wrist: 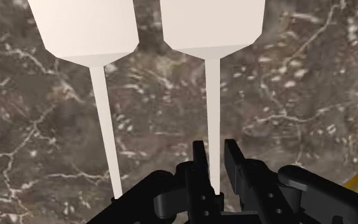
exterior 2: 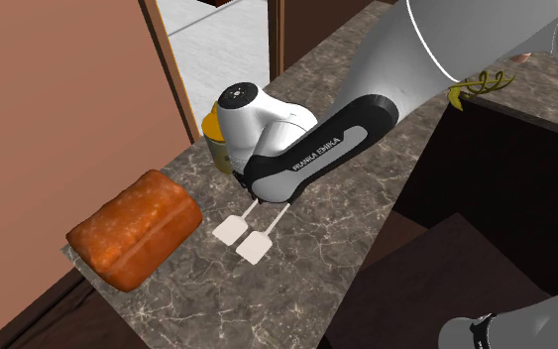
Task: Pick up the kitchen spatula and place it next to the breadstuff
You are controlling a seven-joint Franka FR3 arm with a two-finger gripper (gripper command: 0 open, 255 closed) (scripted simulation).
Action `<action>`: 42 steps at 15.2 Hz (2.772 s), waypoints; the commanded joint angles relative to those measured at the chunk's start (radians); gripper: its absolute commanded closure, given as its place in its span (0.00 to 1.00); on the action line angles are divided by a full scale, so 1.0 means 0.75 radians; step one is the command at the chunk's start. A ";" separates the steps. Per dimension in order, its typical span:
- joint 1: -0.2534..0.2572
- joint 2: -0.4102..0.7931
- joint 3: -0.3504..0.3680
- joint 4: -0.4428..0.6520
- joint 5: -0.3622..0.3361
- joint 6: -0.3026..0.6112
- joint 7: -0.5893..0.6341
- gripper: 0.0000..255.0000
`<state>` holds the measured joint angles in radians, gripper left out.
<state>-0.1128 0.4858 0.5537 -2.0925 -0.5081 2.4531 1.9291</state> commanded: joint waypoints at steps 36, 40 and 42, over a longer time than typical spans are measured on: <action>-0.150 -0.379 0.192 0.083 0.361 -0.376 -0.259 1.00; -0.160 -0.420 0.202 0.115 0.399 -0.437 -0.288 1.00; -0.164 -0.438 0.206 0.133 0.417 -0.468 -0.301 1.00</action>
<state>-0.2352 0.1629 0.7067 -2.0008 -0.2014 2.1149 1.7070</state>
